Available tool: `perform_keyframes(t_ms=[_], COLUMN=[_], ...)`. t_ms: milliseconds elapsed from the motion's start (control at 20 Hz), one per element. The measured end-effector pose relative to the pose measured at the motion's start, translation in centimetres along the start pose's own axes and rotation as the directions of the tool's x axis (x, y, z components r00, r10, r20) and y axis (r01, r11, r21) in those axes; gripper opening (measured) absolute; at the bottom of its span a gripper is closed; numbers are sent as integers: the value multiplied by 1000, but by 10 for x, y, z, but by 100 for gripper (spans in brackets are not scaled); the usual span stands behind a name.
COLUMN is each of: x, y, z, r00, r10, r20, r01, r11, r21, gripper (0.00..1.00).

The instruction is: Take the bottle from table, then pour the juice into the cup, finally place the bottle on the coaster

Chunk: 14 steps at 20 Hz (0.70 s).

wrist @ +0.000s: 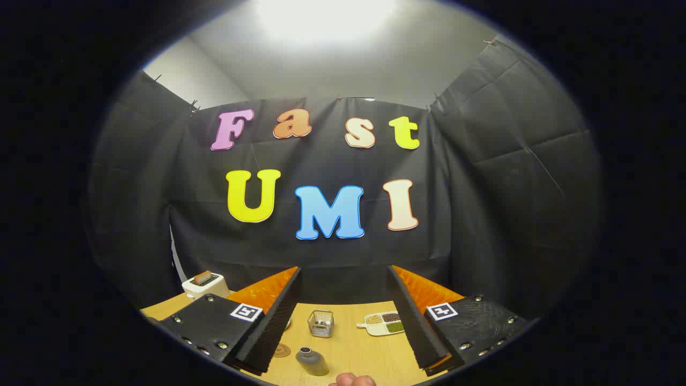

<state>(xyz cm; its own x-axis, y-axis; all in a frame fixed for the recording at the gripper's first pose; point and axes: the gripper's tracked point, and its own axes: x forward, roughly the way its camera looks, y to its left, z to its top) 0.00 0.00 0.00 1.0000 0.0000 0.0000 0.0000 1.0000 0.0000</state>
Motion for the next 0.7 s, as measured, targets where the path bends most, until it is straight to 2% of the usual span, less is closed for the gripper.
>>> perform_keyframes(t_ms=[700], x=[14], y=[13], z=[18], r00=[1000], r10=[10], r20=[17], r01=[-9], r11=[1000], r21=[-24], gripper=[96])
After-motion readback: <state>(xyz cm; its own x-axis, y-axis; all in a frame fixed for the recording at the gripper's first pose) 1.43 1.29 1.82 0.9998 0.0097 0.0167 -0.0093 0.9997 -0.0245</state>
